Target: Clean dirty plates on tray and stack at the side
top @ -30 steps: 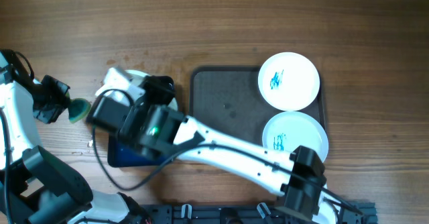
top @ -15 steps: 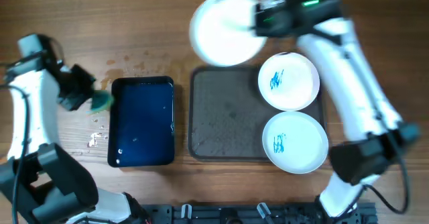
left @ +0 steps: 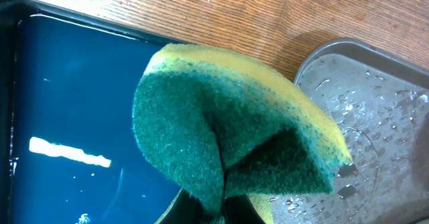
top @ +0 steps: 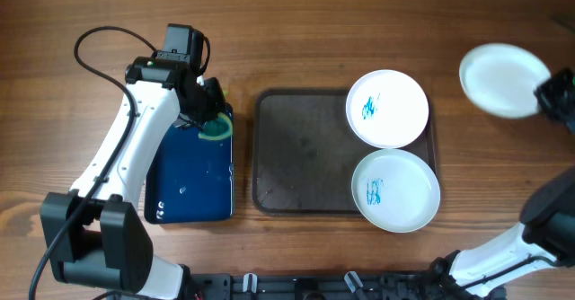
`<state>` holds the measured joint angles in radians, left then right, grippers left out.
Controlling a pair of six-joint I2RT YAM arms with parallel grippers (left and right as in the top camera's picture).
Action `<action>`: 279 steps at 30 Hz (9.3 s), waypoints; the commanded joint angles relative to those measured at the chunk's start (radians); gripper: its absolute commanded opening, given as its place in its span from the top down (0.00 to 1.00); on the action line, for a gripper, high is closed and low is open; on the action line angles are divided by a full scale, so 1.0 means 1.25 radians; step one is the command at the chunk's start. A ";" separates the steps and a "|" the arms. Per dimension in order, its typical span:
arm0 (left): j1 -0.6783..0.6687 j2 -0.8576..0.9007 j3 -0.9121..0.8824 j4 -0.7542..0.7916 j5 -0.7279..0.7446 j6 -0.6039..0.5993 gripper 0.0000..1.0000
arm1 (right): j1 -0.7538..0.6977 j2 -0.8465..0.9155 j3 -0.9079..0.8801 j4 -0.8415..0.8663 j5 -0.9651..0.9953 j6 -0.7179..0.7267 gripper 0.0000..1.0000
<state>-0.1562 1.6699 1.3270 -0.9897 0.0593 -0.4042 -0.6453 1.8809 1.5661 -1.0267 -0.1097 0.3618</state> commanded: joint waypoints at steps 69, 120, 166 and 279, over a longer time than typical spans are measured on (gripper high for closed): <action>-0.003 0.000 0.016 0.006 0.000 0.025 0.96 | 0.457 0.168 -0.134 0.121 -0.207 -0.197 0.95; -0.246 0.379 0.016 0.098 -0.194 -0.085 0.96 | 0.723 0.168 -0.134 0.055 -0.099 -0.205 0.96; -0.344 0.379 0.016 -0.025 -0.164 0.093 0.96 | 0.723 0.168 -0.134 0.043 -0.099 -0.204 0.96; -0.005 0.028 0.243 -0.240 -0.212 -0.099 0.96 | 0.777 -0.229 -0.065 -0.041 0.347 -0.271 0.96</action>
<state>-0.1699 1.7226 1.6096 -1.2938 -0.2108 -0.5423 0.2844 1.6245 1.4631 -1.0950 0.2272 0.0540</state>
